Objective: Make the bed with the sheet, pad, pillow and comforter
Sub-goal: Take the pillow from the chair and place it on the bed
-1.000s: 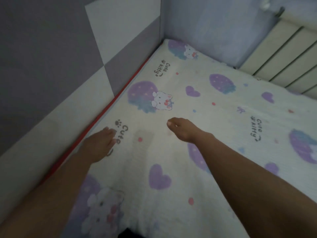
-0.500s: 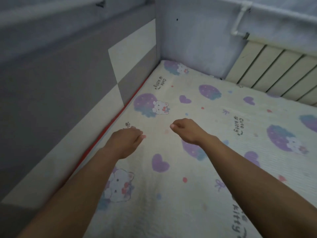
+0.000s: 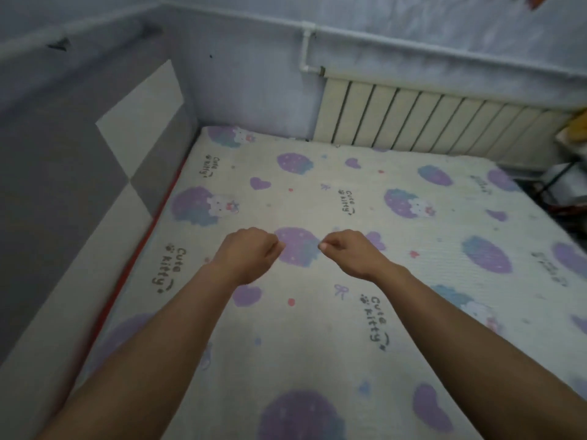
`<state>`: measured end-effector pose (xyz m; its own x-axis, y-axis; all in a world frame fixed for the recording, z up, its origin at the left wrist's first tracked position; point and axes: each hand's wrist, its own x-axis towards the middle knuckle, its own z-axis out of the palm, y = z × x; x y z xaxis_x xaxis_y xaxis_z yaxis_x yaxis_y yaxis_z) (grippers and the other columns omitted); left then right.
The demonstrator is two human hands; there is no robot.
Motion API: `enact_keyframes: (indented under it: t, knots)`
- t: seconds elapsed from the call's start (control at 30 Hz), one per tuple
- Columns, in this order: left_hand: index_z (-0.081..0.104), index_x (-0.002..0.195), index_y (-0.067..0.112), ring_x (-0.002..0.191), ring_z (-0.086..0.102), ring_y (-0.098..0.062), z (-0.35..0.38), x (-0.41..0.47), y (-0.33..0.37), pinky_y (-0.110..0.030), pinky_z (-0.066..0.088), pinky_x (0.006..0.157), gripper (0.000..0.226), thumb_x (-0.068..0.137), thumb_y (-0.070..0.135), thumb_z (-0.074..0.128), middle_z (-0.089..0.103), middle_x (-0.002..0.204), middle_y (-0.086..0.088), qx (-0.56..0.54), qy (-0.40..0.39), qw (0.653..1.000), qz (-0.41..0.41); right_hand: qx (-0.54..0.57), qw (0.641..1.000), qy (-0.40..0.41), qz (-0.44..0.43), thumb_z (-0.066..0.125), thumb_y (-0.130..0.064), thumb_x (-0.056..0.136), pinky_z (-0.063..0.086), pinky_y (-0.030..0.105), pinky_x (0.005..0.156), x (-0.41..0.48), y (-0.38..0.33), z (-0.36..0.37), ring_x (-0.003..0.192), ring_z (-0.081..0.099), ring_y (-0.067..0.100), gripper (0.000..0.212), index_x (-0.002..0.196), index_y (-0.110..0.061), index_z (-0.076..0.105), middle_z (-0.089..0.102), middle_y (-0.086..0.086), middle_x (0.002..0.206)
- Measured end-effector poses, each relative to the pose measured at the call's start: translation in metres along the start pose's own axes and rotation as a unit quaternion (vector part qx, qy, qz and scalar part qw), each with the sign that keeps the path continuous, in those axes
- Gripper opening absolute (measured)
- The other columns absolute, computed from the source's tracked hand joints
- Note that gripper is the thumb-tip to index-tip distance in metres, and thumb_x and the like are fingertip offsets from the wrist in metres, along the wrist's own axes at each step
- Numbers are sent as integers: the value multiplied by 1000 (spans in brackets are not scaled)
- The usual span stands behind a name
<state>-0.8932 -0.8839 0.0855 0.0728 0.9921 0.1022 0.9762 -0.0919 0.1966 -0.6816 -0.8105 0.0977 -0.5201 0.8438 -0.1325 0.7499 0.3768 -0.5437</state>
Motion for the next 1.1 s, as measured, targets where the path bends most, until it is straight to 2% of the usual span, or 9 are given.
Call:
enact_keyframes:
  t: [0.1,0.2,0.33,0.4,0.47,0.6,0.8,0.93,1.1]
  knots:
    - [43,71,20,86,59,-34,-22,2,50,-31,37,65,38,99,42,33,64,90,-11,-18,14,998,53,1,999,48,18,51,-26,96,49,39,80,-51,8,-33,90,63,31,32,96,3,66,68,19,94]
    - [45,71,20,85,59,-33,-37,3,102,-31,36,64,37,98,43,34,64,89,-11,-17,11,993,113,7,994,104,40,52,-26,96,42,34,66,-105,20,-66,72,56,28,33,88,4,63,64,17,80]
    - [43,71,19,85,58,-34,-48,10,179,-31,36,64,38,99,43,34,63,88,-11,-17,19,979,202,30,981,168,90,53,-28,95,49,38,72,-184,52,-108,85,63,33,32,92,1,65,67,20,92]
    - [44,71,17,83,58,-33,-48,13,214,-30,36,63,39,99,43,33,59,81,-9,-18,24,971,236,42,973,195,113,53,-28,95,50,38,72,-220,69,-123,79,63,30,32,90,1,65,66,22,92]
    - [45,69,16,78,57,-32,-44,17,263,-31,36,61,42,98,44,33,53,73,-5,-27,21,960,277,48,960,227,154,53,-27,95,46,33,66,-267,95,-138,72,59,29,33,87,3,63,64,24,89]
    - [46,68,15,70,52,-28,-30,23,362,-30,34,60,43,98,43,34,50,68,-3,-42,4,942,333,58,932,282,220,54,-25,94,50,40,71,-354,153,-162,83,62,35,31,83,2,63,65,21,85]
    - [35,59,16,65,44,-26,2,30,516,-31,36,58,47,98,42,36,42,58,2,-74,-8,914,398,84,896,329,286,56,-22,92,54,43,79,-450,250,-193,77,67,23,25,77,-6,68,70,7,78]
    - [50,66,12,68,53,-27,25,40,632,-31,34,57,45,97,42,37,50,63,-2,-97,-18,894,437,105,868,366,319,56,-21,91,55,45,80,-510,319,-227,78,68,23,25,76,-5,67,70,8,78]
    - [61,73,14,62,54,-17,49,49,763,-28,35,54,45,98,43,37,60,68,-2,-129,-46,873,467,106,842,387,360,54,-22,91,56,45,79,-577,393,-267,76,68,22,28,76,-4,68,70,8,78]
